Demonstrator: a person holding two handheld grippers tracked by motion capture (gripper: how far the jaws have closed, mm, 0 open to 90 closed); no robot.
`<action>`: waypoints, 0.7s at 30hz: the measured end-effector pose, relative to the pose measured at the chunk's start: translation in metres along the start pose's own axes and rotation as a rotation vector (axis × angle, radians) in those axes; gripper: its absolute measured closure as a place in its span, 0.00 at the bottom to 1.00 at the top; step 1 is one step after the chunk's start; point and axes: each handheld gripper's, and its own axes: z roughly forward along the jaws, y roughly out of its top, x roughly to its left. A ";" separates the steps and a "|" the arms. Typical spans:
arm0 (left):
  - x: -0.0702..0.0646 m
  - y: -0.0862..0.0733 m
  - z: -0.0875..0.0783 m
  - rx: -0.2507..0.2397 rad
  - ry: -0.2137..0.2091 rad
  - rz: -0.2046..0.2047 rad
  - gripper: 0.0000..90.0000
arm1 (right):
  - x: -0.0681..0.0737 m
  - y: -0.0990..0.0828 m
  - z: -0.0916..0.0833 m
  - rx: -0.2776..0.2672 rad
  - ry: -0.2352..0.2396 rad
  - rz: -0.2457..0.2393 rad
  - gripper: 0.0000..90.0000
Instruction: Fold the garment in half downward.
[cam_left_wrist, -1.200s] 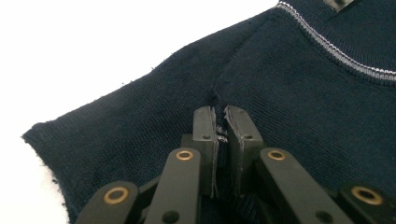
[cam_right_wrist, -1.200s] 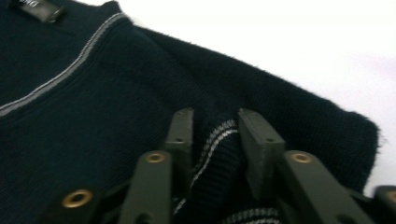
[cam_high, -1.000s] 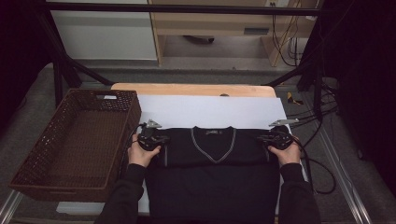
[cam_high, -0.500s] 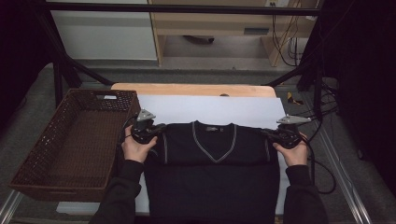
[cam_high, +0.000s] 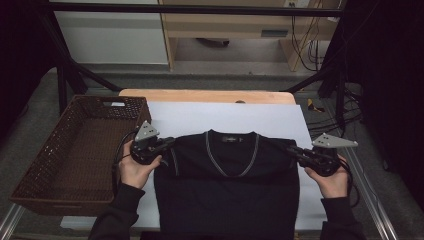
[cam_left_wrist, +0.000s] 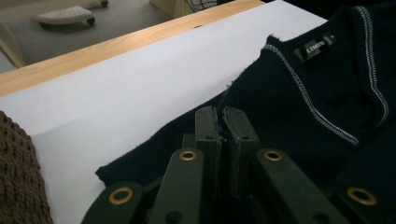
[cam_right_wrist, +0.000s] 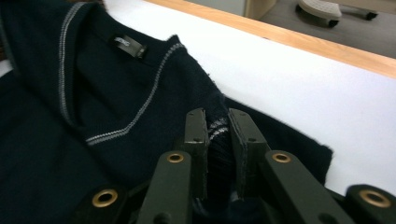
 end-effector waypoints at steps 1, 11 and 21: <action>-0.003 -0.001 -0.004 -0.001 -0.004 0.003 0.93 | 0.003 -0.002 -0.004 0.000 0.006 0.001 0.88; -0.021 -0.035 -0.039 0.013 -0.069 -0.028 0.93 | 0.026 -0.036 -0.030 0.030 0.054 0.011 0.87; -0.047 -0.073 -0.049 0.103 -0.083 -0.006 0.93 | 0.038 -0.071 -0.034 0.117 0.083 0.075 0.87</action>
